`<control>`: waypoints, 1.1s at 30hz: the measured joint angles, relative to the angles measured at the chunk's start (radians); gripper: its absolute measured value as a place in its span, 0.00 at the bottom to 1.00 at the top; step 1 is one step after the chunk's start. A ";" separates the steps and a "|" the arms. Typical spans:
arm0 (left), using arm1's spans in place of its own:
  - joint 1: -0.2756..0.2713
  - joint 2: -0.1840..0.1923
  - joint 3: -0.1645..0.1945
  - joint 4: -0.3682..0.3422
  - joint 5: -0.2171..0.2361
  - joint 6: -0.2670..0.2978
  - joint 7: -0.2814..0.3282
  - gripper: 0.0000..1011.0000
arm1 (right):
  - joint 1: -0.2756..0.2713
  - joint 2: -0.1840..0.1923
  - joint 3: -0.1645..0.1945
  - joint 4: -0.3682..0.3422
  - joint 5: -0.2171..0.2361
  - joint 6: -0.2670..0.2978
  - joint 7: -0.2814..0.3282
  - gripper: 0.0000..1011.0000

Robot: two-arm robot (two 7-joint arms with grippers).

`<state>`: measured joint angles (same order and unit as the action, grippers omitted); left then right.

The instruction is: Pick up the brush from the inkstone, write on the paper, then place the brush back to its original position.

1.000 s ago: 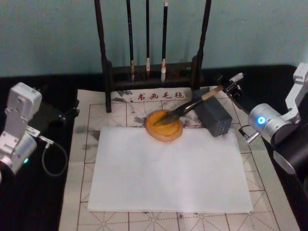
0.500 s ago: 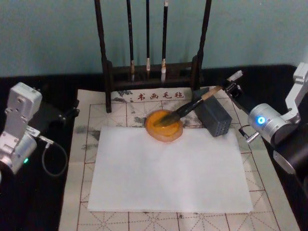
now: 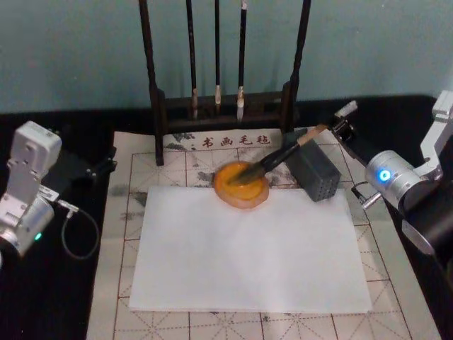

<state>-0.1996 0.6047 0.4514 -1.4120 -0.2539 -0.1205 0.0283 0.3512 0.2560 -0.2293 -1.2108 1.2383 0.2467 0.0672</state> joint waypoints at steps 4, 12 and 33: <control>0.000 0.000 0.000 0.000 0.000 0.000 0.000 0.99 | 0.005 0.004 -0.006 -0.002 0.008 -0.008 0.009 0.18; 0.000 0.000 0.000 0.000 0.000 0.000 0.000 0.99 | 0.017 0.021 -0.024 -0.021 0.031 -0.016 0.036 0.18; 0.000 0.000 0.000 0.000 0.000 0.000 0.000 0.99 | 0.006 0.159 -0.145 -0.144 -0.119 -0.118 0.140 0.18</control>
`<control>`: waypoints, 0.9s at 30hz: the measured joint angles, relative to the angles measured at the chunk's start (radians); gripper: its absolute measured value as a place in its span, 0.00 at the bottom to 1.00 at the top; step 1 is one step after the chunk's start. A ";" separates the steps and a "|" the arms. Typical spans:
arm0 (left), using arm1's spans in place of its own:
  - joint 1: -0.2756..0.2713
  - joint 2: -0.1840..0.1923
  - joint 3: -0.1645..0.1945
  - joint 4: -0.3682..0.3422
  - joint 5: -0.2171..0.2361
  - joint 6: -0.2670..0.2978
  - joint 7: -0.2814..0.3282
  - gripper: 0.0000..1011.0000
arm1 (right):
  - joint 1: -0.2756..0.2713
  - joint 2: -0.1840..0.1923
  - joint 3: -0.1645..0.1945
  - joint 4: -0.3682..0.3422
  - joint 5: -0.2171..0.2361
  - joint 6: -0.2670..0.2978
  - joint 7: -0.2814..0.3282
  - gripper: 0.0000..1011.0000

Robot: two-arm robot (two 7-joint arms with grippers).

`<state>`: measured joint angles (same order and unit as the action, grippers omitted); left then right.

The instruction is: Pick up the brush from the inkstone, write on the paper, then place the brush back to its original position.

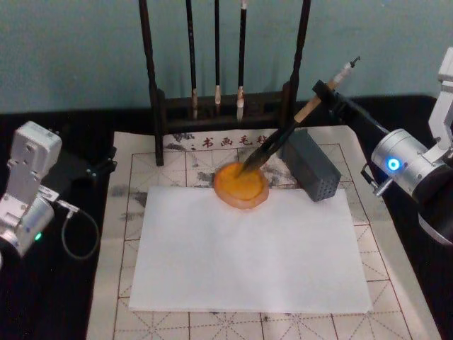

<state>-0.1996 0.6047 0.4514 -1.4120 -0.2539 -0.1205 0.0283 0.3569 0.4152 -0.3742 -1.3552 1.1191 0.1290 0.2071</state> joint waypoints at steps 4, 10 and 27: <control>0.000 0.000 0.000 0.000 0.000 0.000 0.000 0.99 | -0.001 0.011 -0.014 -0.009 -0.047 -0.027 0.023 0.18; 0.000 0.000 0.000 0.000 0.000 0.000 0.000 0.99 | -0.001 0.017 -0.026 -0.013 -0.111 -0.058 0.051 0.18; 0.000 0.000 0.000 0.000 0.000 0.000 0.000 0.99 | -0.022 0.033 -0.017 -0.045 -0.207 -0.088 0.094 0.18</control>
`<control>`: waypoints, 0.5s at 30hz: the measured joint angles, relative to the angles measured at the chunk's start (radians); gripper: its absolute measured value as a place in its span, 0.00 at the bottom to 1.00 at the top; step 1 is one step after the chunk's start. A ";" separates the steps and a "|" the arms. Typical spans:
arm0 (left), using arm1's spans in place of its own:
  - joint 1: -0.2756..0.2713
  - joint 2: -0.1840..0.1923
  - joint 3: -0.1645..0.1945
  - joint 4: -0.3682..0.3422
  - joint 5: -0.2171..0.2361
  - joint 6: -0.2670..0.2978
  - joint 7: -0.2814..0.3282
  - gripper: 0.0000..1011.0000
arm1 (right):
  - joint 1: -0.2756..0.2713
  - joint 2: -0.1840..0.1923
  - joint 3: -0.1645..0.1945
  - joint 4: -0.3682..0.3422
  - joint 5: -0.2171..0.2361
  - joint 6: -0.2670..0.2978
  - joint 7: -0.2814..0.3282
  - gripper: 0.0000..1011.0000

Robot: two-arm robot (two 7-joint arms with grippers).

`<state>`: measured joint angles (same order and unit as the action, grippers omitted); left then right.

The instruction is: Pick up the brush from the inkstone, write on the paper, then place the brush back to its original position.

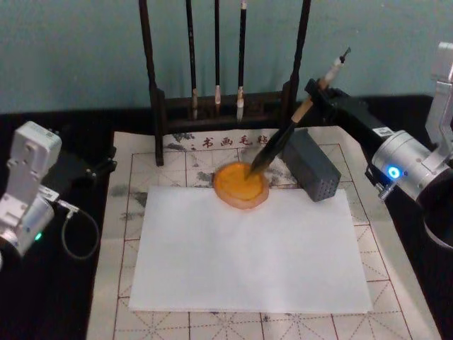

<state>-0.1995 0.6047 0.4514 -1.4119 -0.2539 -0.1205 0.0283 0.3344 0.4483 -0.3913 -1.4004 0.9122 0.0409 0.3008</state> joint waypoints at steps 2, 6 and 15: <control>0.000 0.000 0.000 0.000 0.000 0.000 0.000 0.99 | -0.005 0.003 0.003 -0.005 -0.010 -0.002 0.004 0.18; 0.000 0.000 0.000 0.000 0.000 0.000 0.000 0.99 | -0.014 0.009 0.008 -0.015 -0.028 -0.004 0.009 0.18; 0.000 0.000 0.000 0.000 0.000 0.000 0.000 0.99 | -0.033 0.012 0.024 -0.029 -0.060 -0.004 0.015 0.18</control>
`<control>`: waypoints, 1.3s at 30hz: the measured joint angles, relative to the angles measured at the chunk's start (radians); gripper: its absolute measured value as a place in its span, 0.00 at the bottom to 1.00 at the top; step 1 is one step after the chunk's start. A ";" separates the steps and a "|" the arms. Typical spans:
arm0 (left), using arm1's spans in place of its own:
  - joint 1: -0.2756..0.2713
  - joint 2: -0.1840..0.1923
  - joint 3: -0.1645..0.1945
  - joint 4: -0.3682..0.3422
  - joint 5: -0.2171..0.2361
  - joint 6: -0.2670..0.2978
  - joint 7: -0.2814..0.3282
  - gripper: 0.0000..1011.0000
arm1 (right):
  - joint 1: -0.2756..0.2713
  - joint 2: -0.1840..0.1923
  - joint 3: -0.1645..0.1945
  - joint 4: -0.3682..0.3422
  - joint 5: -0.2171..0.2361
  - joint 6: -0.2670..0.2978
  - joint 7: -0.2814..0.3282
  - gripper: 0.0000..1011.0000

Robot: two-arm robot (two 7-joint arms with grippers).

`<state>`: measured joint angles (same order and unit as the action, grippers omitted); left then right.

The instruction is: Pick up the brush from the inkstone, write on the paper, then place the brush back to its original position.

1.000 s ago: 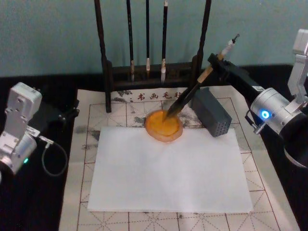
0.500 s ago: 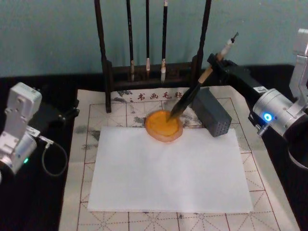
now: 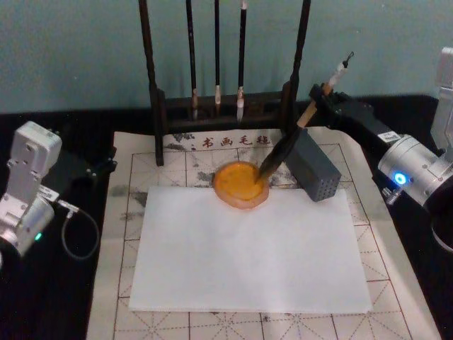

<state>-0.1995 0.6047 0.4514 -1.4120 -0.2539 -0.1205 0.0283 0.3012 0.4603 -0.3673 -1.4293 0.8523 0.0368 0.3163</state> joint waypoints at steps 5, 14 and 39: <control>0.000 0.000 0.000 0.000 0.000 0.000 0.000 0.99 | -0.009 0.000 0.010 -0.008 -0.022 0.000 0.003 0.18; 0.000 0.000 0.000 0.000 0.000 0.000 0.000 0.99 | -0.023 -0.003 0.032 -0.029 -0.053 -0.007 0.003 0.18; 0.000 0.000 0.000 0.000 0.000 0.000 0.000 0.99 | -0.079 -0.002 0.079 -0.131 -0.081 -0.004 0.054 0.18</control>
<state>-0.1995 0.6047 0.4514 -1.4120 -0.2539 -0.1205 0.0283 0.2219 0.4582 -0.2886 -1.5605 0.7709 0.0328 0.3699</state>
